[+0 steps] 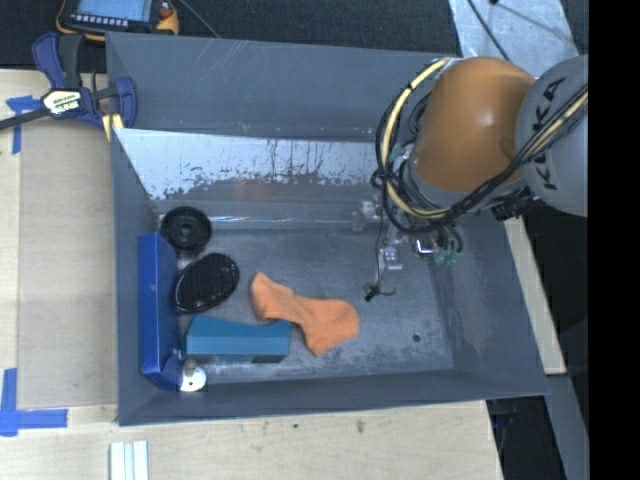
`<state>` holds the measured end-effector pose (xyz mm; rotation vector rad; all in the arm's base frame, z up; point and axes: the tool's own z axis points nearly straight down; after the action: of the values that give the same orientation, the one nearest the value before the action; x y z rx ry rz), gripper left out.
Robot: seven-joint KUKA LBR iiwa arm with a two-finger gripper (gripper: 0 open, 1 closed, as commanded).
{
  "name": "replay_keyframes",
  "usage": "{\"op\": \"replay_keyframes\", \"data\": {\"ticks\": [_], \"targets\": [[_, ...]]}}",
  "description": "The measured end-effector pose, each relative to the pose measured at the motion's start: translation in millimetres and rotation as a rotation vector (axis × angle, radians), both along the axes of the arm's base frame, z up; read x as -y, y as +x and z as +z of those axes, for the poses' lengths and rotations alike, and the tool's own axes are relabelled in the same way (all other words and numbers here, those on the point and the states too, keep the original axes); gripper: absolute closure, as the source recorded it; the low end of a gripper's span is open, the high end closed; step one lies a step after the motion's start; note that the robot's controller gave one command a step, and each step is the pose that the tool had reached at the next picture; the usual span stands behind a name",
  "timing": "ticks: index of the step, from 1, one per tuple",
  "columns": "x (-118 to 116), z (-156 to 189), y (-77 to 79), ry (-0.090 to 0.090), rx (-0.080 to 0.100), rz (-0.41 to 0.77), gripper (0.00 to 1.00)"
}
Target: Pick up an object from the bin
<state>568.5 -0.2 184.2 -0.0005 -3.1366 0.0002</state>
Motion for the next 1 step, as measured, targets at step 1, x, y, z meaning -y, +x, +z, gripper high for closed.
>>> {"op": "replay_keyframes", "data": {"ticks": [1], "targets": [[0.0,4.5,1.8,0.0,0.008,0.0,0.0]]}}
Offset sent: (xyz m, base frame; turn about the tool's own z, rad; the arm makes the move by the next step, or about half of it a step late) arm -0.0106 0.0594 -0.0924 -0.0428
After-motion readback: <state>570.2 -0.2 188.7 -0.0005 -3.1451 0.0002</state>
